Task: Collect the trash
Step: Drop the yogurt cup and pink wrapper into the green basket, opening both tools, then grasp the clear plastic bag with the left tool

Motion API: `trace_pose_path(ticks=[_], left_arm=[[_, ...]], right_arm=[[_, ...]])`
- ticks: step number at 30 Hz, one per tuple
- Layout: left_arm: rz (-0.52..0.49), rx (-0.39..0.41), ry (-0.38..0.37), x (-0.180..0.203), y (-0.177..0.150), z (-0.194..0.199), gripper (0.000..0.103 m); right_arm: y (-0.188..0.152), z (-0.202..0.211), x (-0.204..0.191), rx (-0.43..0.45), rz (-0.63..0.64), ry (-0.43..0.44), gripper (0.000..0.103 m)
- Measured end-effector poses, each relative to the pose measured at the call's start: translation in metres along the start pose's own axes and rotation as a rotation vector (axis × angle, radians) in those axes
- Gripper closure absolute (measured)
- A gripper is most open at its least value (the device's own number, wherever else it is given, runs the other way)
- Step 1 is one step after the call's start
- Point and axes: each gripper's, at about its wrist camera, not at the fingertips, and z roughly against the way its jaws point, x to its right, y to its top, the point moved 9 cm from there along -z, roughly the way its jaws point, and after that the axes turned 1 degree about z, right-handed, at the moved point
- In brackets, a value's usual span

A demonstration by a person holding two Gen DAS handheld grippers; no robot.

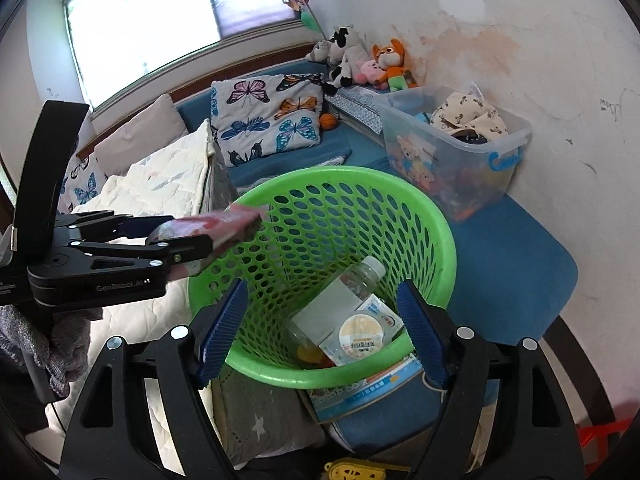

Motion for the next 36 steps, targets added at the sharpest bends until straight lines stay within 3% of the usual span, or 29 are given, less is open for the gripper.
trace_pose_path(ticks=[7,18,30,36], left_arm=[[0.018,0.037,-0.026,-0.002,-0.001,0.015,0.031],[0.081,0.077,0.009,-0.033,-0.029,0.055,0.030],[0.225,0.118,0.132,-0.116,-0.076,0.104,0.030],[0.308,0.129,0.234,-0.171,-0.110,0.128,0.030]], right_arm=[[-0.001,0.004,-0.003,0.004,-0.001,0.007,0.026],[-0.001,0.007,-0.028,0.005,0.022,0.046,0.026],[0.005,-0.004,-0.083,-0.004,0.089,0.115,0.024],[0.008,-0.009,-0.115,-0.008,0.129,0.154,0.024]])
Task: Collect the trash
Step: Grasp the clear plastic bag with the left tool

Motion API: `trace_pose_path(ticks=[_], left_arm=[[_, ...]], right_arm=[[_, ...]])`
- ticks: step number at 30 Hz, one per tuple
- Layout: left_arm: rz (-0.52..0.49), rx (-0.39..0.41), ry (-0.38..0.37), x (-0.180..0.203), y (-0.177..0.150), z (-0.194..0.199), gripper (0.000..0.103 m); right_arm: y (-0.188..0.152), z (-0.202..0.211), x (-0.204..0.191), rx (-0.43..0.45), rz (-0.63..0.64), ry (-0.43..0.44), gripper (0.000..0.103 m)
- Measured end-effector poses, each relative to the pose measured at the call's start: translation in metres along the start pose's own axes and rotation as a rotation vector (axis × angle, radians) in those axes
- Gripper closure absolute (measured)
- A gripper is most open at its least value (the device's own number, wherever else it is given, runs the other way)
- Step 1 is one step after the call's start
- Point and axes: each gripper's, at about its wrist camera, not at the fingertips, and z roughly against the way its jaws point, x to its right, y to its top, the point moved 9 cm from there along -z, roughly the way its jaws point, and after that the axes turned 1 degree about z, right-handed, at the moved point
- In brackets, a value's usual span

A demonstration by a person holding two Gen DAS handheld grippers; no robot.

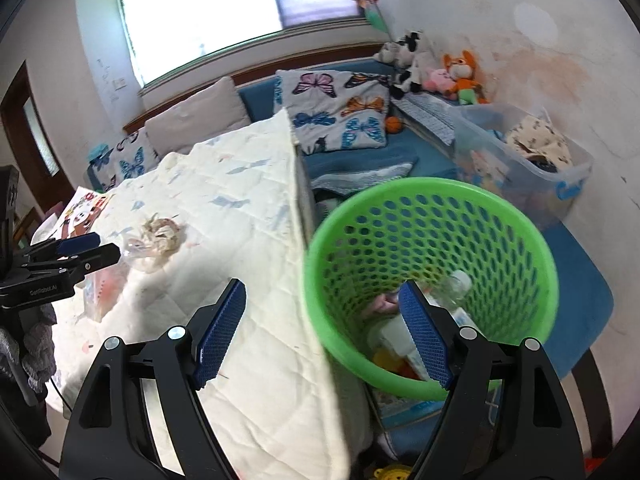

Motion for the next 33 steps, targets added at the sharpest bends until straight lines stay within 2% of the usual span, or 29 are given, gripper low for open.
trace_pose_path(ticks=[5,10,15,22,24,33], left_arm=[[0.055,-0.004,0.087,-0.053,-0.013,0.004,0.031],[0.082,-0.025,0.161,-0.090,-0.026,-0.001,0.032],[0.103,-0.066,0.193,-0.110,-0.038,-0.016,0.034],[0.075,-0.095,0.225,-0.119,-0.047,-0.033,0.036],[0.061,-0.104,0.238,-0.121,-0.050,-0.037,0.039],[0.071,-0.130,0.242,-0.129,-0.055,-0.043,0.069]], right_arm=[[0.007,-0.007,-0.024,-0.002,0.030,0.033,0.024],[0.010,-0.014,-0.049,-0.009,0.062,0.062,0.024],[0.013,-0.022,-0.073,-0.016,0.096,0.084,0.024],[0.013,-0.032,-0.094,-0.033,0.127,0.106,0.024],[0.013,-0.036,-0.098,-0.041,0.133,0.110,0.024],[0.010,-0.050,-0.122,-0.071,0.167,0.141,0.024]])
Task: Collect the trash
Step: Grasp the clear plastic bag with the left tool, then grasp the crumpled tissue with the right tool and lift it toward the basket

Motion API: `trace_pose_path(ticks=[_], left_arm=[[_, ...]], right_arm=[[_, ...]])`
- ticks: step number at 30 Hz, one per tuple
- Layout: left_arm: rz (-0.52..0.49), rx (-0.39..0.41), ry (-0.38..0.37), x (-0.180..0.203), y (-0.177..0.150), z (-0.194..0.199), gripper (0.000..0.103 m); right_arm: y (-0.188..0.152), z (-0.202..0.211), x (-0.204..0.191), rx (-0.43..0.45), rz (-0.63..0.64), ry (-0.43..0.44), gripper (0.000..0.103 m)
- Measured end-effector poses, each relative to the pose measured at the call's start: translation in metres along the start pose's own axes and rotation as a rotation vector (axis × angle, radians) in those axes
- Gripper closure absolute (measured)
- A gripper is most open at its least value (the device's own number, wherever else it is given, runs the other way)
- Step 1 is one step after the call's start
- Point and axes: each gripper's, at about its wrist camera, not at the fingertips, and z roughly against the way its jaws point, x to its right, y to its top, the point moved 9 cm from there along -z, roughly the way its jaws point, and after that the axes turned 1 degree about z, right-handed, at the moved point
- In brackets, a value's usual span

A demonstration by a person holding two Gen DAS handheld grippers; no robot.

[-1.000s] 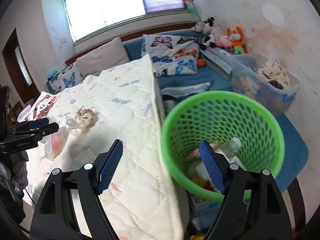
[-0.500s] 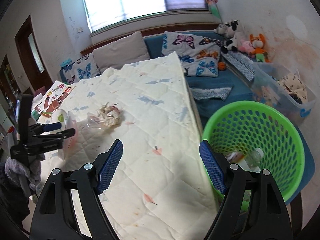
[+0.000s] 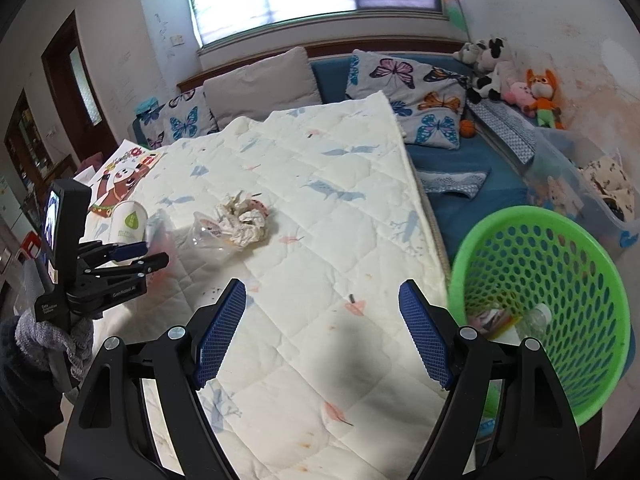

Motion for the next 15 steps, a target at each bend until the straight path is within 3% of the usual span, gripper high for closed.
trace_pose_path(ticks=[8,15], left_arm=[[0.018,0.016,-0.040,-0.001,0.000,0.012,0.085],[0.028,0.057,-0.091,-0.001,0.003,0.034,0.088]], right_arm=[[0.012,-0.019,-0.020,-0.018,0.005,0.046,0.024],[0.025,-0.042,-0.036,-0.046,-0.013,0.098,0.027]])
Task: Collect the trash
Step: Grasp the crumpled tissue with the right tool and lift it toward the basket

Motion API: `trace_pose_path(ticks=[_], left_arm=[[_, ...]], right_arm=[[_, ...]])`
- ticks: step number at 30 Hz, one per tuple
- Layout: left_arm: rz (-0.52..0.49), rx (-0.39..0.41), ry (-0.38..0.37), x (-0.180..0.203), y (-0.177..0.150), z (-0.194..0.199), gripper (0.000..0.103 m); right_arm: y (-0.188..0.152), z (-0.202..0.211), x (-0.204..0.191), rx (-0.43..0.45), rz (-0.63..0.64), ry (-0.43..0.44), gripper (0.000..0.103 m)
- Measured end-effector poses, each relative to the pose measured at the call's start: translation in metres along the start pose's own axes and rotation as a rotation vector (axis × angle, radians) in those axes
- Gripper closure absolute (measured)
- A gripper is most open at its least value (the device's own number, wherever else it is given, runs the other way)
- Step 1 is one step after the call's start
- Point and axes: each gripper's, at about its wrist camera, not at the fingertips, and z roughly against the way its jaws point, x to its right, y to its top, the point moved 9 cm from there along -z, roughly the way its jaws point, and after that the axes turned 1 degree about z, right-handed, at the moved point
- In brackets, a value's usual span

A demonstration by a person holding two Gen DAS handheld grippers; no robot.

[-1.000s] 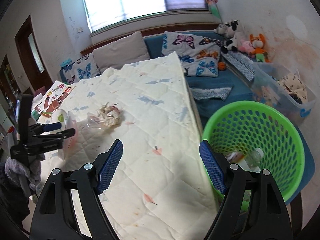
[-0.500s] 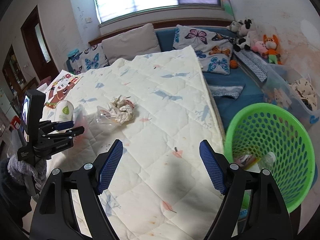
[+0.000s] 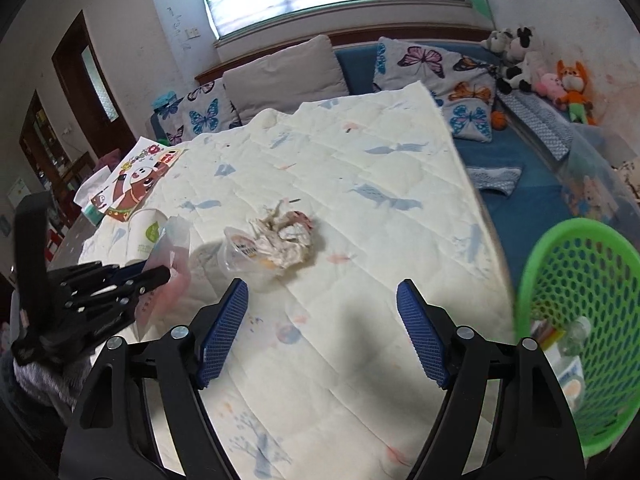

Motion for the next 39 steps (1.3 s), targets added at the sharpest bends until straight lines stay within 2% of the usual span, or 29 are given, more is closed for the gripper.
trace_pose_path(ticks=[7,19,26,33,39], left_arm=[[0.025,0.037,-0.050,-0.004,0.004,0.020,0.089],[0.051,0.075,-0.100,-0.017,0.009,0.041,0.089],[0.059,0.077,-0.110,-0.021,0.009,0.042,0.089],[0.066,0.074,-0.114,-0.023,0.008,0.041,0.089],[0.070,0.071,-0.114,-0.024,0.007,0.041,0.089]], right_arm=[[0.017,-0.030,-0.016,-0.039,-0.007,0.050,0.034],[0.040,-0.084,-0.029,-0.098,-0.080,0.121,0.036],[0.042,-0.103,-0.029,-0.124,-0.094,0.113,0.036],[0.035,-0.123,-0.025,-0.176,-0.168,0.158,0.036],[0.033,-0.122,-0.021,-0.174,-0.187,0.172,0.049]])
